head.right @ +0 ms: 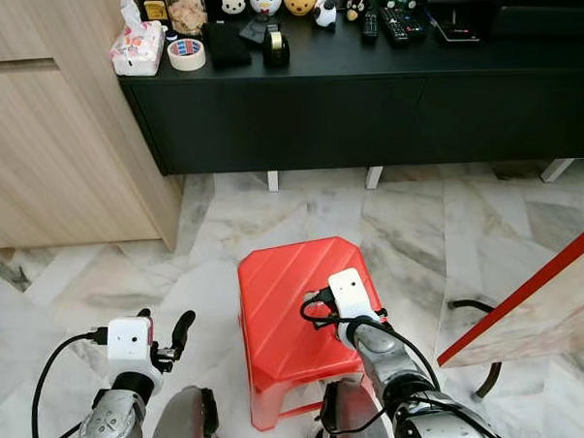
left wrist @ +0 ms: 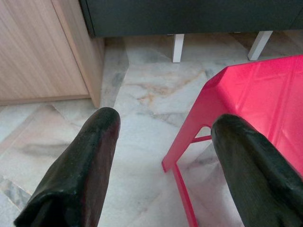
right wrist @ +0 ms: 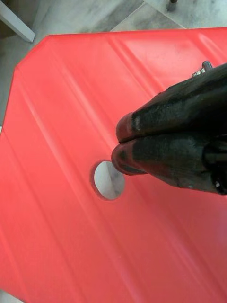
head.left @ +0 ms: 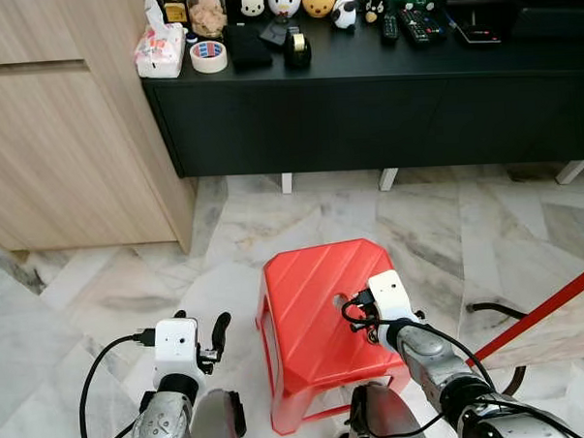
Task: Hang keys on a hook
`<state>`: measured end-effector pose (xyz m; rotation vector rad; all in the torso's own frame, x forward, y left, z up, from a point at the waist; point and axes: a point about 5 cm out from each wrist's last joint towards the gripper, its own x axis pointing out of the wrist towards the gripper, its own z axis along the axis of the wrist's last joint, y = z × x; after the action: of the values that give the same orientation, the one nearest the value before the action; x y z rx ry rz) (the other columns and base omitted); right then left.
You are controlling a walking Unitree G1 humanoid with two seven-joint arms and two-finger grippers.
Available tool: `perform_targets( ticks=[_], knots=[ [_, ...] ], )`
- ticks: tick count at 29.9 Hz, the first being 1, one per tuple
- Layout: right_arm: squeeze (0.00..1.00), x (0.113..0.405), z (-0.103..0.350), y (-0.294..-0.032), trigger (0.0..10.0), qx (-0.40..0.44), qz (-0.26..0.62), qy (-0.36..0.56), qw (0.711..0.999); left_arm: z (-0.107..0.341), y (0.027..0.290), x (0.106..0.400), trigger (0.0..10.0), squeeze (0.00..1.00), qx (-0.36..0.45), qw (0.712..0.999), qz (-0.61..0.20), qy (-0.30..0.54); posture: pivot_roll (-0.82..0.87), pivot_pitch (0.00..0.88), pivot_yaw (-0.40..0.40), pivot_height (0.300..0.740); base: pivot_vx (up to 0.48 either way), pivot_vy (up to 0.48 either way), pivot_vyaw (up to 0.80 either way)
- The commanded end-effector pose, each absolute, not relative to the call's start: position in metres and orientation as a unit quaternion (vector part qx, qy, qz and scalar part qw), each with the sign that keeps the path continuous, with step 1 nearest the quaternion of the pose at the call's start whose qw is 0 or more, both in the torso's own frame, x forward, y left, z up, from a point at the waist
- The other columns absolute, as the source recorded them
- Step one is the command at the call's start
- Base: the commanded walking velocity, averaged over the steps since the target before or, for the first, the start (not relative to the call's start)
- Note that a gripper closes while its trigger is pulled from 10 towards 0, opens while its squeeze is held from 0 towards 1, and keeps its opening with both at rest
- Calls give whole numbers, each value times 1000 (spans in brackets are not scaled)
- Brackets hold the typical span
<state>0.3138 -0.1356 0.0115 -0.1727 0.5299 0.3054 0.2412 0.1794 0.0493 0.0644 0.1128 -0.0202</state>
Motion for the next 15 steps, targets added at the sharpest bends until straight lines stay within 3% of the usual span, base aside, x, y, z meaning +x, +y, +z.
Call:
perform_targets(
  ticks=[1, 2, 15],
  knots=[
    [0, 314, 12, -140, 10000, -87, 152, 268, 947, 44, 179, 238, 10000, 0, 39, 997, -11, 67, 118, 130, -69, 629, 0, 0, 0],
    [1000, 314, 11, -142, 10000, -86, 161, 273, 945, 44, 179, 238, 10000, 0, 39, 997, -11, 66, 117, 129, -68, 629, 0, 0, 0],
    [1000, 318, 20, -171, 10000, -77, 212, 306, 925, 42, 181, 236, 10000, 0, 44, 997, -13, 68, 122, 136, -63, 629, 0, 0, 0]
  ],
)
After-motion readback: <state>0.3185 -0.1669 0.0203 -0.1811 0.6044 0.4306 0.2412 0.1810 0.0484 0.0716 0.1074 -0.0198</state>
